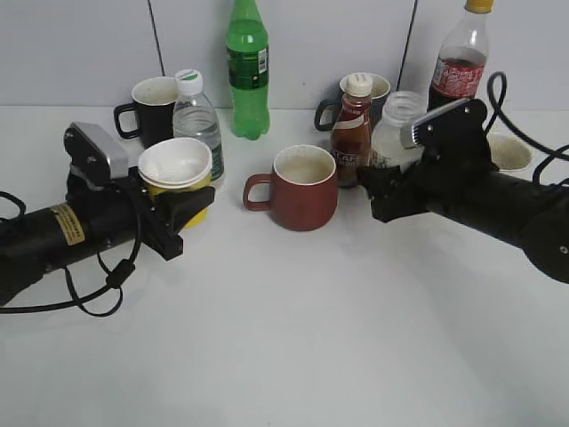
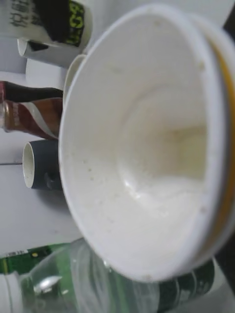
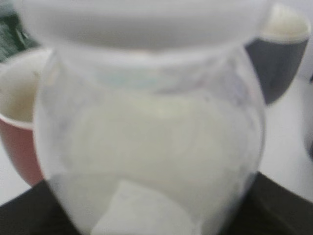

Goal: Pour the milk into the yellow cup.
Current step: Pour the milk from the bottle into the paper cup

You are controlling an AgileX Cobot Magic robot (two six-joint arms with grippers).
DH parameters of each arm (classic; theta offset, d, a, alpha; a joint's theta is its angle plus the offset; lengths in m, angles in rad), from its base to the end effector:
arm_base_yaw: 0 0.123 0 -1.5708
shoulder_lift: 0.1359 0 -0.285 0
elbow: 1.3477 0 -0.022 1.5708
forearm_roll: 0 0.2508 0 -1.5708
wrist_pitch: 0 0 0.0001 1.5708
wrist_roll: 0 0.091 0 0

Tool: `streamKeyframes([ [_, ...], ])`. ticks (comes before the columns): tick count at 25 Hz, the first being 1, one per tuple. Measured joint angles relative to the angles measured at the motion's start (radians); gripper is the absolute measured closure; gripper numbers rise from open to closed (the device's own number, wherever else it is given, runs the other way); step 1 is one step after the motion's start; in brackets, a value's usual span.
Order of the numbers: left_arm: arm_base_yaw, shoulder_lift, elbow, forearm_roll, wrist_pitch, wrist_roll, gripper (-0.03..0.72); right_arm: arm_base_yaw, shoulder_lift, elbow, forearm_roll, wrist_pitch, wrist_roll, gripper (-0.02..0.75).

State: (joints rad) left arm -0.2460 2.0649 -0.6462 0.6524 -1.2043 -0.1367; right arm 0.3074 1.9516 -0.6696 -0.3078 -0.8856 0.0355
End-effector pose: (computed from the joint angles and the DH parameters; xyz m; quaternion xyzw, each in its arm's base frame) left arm 0.2998 -0.1284 0.0991 0.3223 0.6945 -0.2650 0.5862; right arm 0.3147 0.1223 0.1166 -0.2551 0.7705 0.1375 0.5677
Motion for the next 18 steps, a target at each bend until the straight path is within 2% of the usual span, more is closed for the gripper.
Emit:
streamKeyframes([
  [1,0.000,0.000,0.000,0.000,0.000,0.000,0.376,0.012,-0.034,0.000,-0.005,0.015,-0.002,0.262],
  [6,-0.087,0.000,0.000,-0.018,0.000,-0.002,0.376,0.091,-0.149,-0.024,-0.013,0.139,-0.078,0.262],
  [11,-0.156,0.000,-0.009,-0.045,0.000,-0.003,0.376,0.167,-0.164,-0.094,-0.018,0.256,-0.194,0.262],
  [18,-0.237,0.000,-0.069,-0.049,0.000,-0.059,0.376,0.211,-0.164,-0.156,-0.022,0.305,-0.436,0.262],
])
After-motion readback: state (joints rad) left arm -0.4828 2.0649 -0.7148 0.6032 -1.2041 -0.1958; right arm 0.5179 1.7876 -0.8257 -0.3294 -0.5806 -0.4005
